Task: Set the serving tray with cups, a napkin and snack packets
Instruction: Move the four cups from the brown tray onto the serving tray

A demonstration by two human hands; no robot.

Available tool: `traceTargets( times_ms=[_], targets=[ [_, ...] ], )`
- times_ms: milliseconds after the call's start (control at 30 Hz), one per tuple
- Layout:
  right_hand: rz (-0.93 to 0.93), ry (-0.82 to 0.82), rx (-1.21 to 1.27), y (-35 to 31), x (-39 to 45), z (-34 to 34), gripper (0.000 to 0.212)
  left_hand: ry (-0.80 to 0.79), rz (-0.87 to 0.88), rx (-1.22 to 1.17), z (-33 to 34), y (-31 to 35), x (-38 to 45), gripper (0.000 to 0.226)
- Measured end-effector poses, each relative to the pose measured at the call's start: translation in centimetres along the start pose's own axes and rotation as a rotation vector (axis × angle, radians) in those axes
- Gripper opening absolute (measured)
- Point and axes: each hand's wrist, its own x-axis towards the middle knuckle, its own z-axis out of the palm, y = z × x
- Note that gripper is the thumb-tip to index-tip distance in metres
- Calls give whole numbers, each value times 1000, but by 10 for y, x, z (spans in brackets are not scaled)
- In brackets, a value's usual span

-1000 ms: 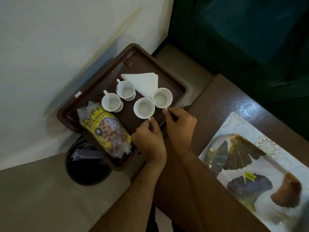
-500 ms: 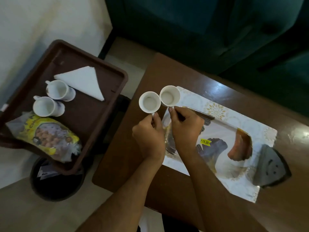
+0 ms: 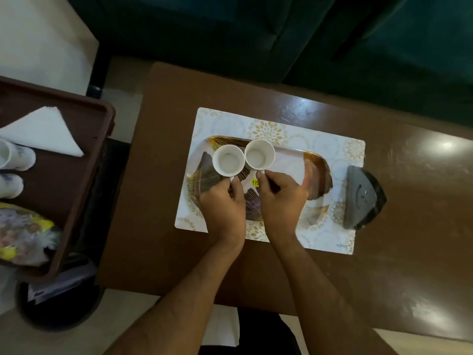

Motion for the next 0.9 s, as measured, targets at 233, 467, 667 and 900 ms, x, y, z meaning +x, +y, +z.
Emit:
traceTargets(
  times_ms=[233,467,667,900],
  targets=[
    [41,28,-7,29,-27,-22,16,-87,62,78,6,-9,-32,30],
    [79,79,-2,40,-53,-30,11,-144,67,123,1,-18,-48,35],
    [146,74,-10,49,-62,-29,13,-170,64,159,2,-28,-50,40],
    [164,128,-28,58,-65,-29,9,-194,58,149,4,-29,-51,33]
  ],
)
